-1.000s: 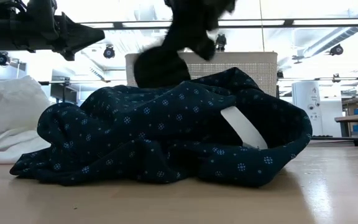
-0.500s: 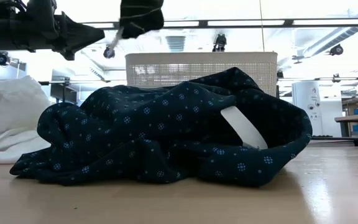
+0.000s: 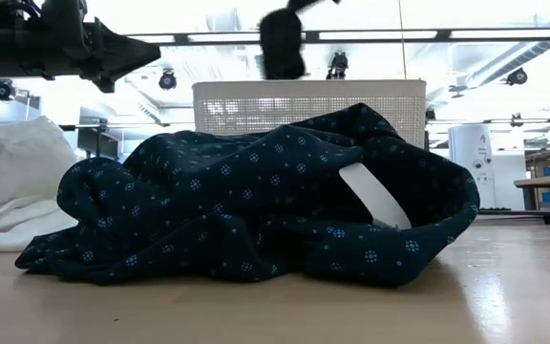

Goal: Sort clothes
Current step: Put the black striped sock into the laundry bin

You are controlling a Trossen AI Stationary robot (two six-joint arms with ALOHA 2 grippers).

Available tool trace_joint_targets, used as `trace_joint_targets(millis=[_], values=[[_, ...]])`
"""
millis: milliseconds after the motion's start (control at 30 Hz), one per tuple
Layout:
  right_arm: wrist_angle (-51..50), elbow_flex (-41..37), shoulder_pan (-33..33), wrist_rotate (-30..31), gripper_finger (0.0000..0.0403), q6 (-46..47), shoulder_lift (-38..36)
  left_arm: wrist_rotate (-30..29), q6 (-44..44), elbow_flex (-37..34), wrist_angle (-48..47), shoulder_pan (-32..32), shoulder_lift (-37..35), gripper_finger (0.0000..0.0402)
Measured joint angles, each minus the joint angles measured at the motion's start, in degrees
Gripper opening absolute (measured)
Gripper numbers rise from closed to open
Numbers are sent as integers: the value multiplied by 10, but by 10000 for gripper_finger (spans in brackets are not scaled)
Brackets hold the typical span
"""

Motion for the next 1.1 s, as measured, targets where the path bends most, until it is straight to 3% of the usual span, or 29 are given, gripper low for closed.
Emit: trace_joint_targets(millis=[300,600,733,933,1100], values=[[-47,-119,-103,-67,0,36,4,0,0,0,2,0,0,38],[93,-343,-159,-175,0,53,4,0,0,0,2,0,0,38],[147,-412,-169,-193,0,68,4,0,0,0,2,0,0,38],[167,-445,-173,-194,6,95,3,0,0,0,3,0,0,38],[140,-405,-169,-194,57,95,3,0,0,0,7,0,0,38]])
